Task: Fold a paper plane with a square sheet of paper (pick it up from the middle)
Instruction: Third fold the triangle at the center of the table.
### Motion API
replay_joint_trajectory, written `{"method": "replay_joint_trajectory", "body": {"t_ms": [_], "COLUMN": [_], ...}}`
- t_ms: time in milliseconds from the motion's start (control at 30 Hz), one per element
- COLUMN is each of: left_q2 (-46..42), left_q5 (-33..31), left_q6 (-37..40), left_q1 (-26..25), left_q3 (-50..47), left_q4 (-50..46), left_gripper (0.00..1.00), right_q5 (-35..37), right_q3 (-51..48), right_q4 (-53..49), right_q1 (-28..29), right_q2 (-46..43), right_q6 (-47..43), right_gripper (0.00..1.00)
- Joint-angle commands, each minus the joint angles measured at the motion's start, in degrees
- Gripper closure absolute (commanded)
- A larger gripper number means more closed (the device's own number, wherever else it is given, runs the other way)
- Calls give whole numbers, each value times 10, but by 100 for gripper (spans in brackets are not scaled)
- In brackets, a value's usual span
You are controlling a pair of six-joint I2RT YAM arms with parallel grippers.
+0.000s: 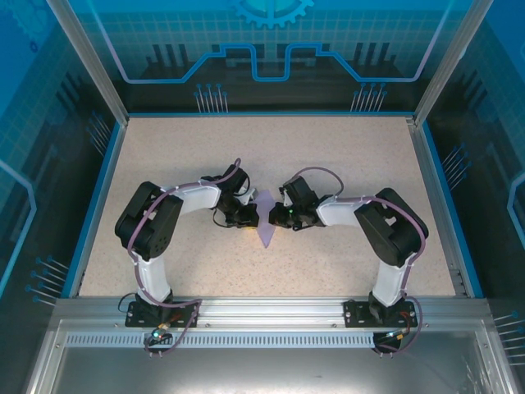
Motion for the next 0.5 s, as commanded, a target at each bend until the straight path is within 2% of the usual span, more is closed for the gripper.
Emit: {"method": "replay_joint_trajectory", "body": {"t_ms": [0, 267, 467], "left_q2": [25, -23, -84], "left_q5": [-85, -68, -65], "left_q6": [19, 6, -15], "left_q1": [3, 3, -1], "left_q3": [-4, 9, 12], "left_q4": [-28, -29, -38], "left_gripper": [91, 87, 78], "right_q5": [-5, -3, 2], "right_q3": [18, 21, 15], "right_q4": [-37, -64, -68], "right_q1": [-9, -9, -5], "right_q2": [19, 32, 32], "right_q6": [-15, -21, -17], "right_gripper": [91, 91, 91]}}
